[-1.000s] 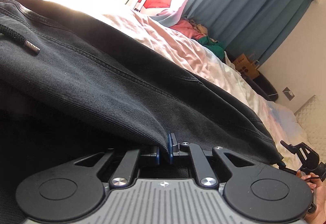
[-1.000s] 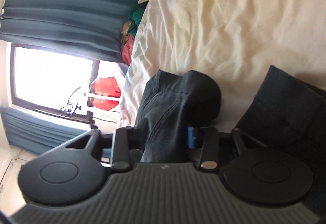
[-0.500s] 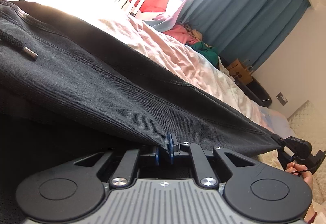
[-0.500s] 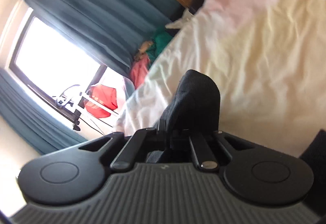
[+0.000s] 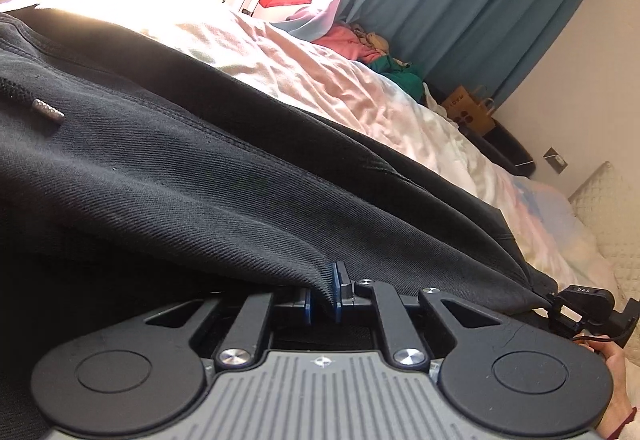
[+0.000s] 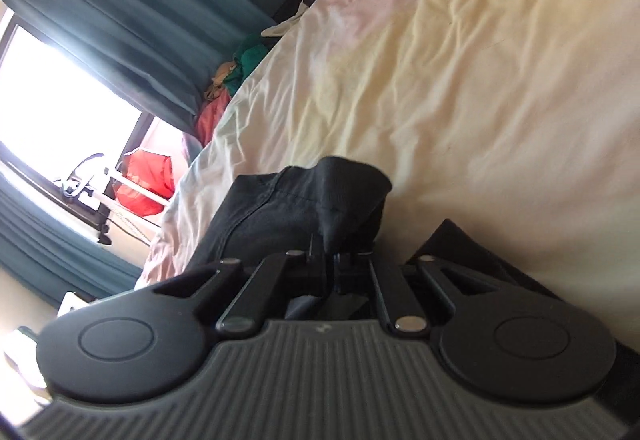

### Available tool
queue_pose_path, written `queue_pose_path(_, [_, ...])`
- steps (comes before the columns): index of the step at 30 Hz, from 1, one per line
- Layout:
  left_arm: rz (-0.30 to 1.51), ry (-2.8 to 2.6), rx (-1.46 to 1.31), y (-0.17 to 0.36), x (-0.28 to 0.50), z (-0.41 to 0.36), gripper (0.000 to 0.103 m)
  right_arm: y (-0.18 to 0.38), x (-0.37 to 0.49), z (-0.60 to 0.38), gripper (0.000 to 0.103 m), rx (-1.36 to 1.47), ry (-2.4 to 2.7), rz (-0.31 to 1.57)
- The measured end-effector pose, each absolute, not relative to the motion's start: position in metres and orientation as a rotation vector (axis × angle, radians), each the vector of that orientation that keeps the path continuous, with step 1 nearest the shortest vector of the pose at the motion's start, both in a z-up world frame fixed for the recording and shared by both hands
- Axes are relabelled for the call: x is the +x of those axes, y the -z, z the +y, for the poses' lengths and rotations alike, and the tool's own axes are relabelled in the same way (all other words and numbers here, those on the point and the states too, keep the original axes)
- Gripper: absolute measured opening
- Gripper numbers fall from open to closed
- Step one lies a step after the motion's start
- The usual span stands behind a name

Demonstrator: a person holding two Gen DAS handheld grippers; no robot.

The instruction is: Fold clothes

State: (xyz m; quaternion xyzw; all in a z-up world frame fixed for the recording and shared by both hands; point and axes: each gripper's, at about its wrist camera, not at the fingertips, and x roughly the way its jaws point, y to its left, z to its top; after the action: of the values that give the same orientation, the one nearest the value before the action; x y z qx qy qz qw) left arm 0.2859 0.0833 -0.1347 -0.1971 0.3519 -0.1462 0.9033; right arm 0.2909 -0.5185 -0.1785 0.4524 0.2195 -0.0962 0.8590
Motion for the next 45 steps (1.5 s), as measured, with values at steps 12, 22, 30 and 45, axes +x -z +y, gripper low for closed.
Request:
queue_pose_path(12, [0.671, 0.205, -0.198, 0.06, 0.22, 0.071, 0.05, 0.085, 0.216, -0.448, 0.012, 0.532, 0.205, 0.481])
queue_pose_path(22, [0.559, 0.086, -0.067, -0.009, 0.114, 0.083, 0.061, 0.033, 0.132, -0.372, 0.012, 0.333, -0.075, 0.488])
queue_pose_path(30, [0.578, 0.09, -0.107, -0.027, 0.05, 0.125, 0.08, 0.016, 0.094, -0.349, 0.059, 0.31, -0.151, 0.439])
queue_pose_path(45, [0.849, -0.366, -0.763, 0.025, 0.001, 0.356, 0.094, 0.034, 0.108, -0.359, 0.062, 0.399, -0.124, 0.494])
